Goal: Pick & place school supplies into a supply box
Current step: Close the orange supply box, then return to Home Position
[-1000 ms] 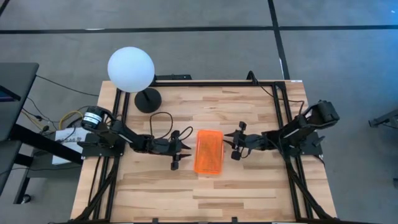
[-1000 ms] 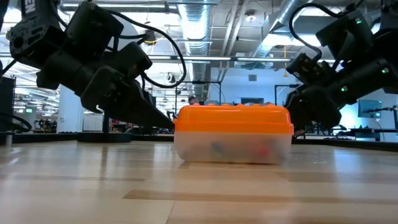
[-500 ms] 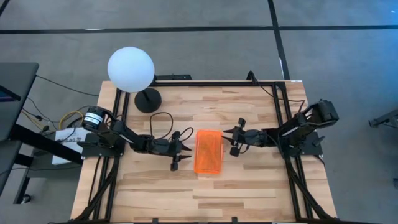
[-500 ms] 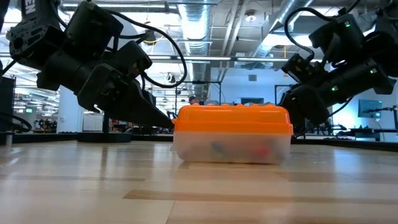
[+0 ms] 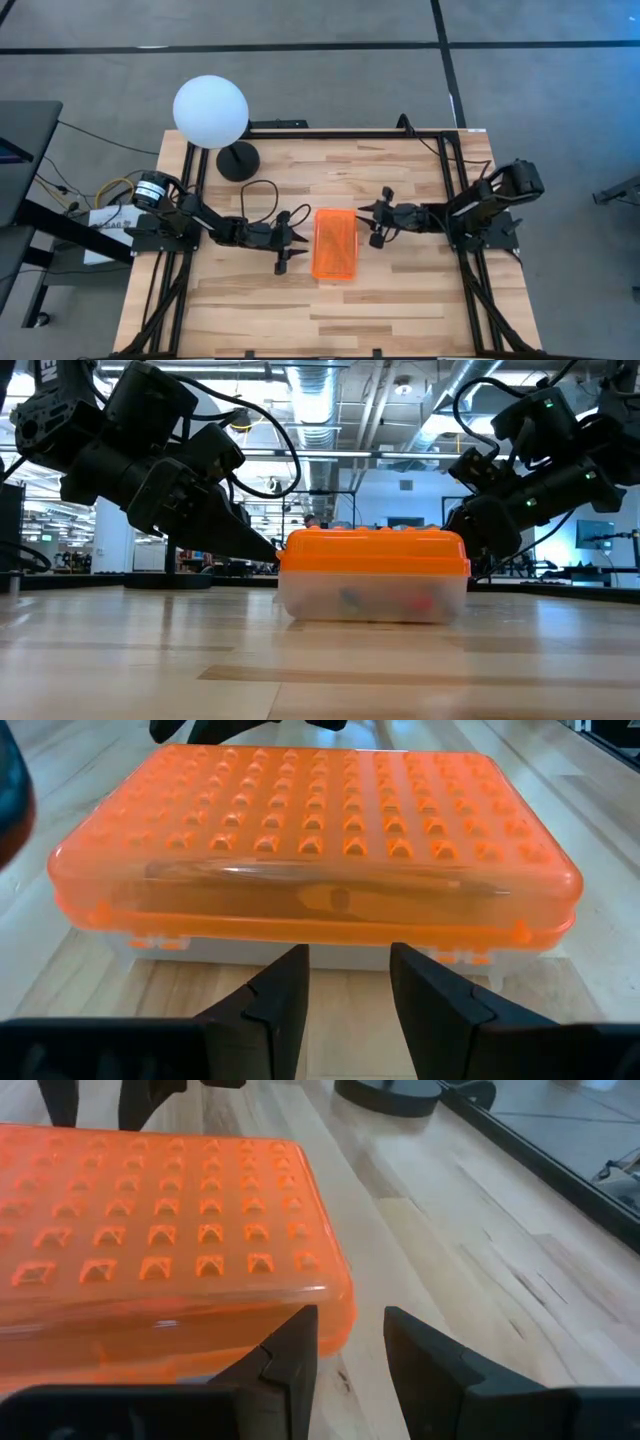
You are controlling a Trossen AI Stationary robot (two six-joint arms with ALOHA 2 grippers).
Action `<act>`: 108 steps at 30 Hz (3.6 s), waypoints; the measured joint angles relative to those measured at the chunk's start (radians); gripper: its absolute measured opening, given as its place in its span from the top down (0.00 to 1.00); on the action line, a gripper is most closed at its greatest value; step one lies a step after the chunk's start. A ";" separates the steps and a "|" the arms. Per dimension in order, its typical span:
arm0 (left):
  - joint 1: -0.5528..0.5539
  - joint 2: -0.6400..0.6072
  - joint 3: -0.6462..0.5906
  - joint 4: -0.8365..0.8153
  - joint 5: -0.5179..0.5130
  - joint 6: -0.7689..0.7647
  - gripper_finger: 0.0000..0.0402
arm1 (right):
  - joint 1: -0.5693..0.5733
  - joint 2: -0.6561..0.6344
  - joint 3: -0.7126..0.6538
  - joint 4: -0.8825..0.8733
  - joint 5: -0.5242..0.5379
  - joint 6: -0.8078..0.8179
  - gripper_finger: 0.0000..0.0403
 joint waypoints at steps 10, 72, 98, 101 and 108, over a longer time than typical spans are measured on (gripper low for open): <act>0.000 0.000 0.000 -0.001 0.000 0.000 0.66 | -0.047 0.000 0.000 0.003 -0.054 -0.006 0.72; 0.148 -0.001 0.008 -0.002 0.026 0.003 0.66 | 0.161 0.076 0.052 -0.196 0.029 0.143 0.72; 0.191 -0.001 0.008 0.002 0.068 0.019 0.66 | 0.192 0.076 0.052 -0.193 0.034 0.142 0.72; 0.190 -0.001 0.000 -0.008 0.091 0.016 0.66 | 0.192 0.076 0.052 -0.207 0.041 0.141 0.72; 0.177 -0.001 -0.098 0.030 0.031 -0.077 0.66 | 0.192 0.076 0.052 -0.253 0.093 0.141 0.72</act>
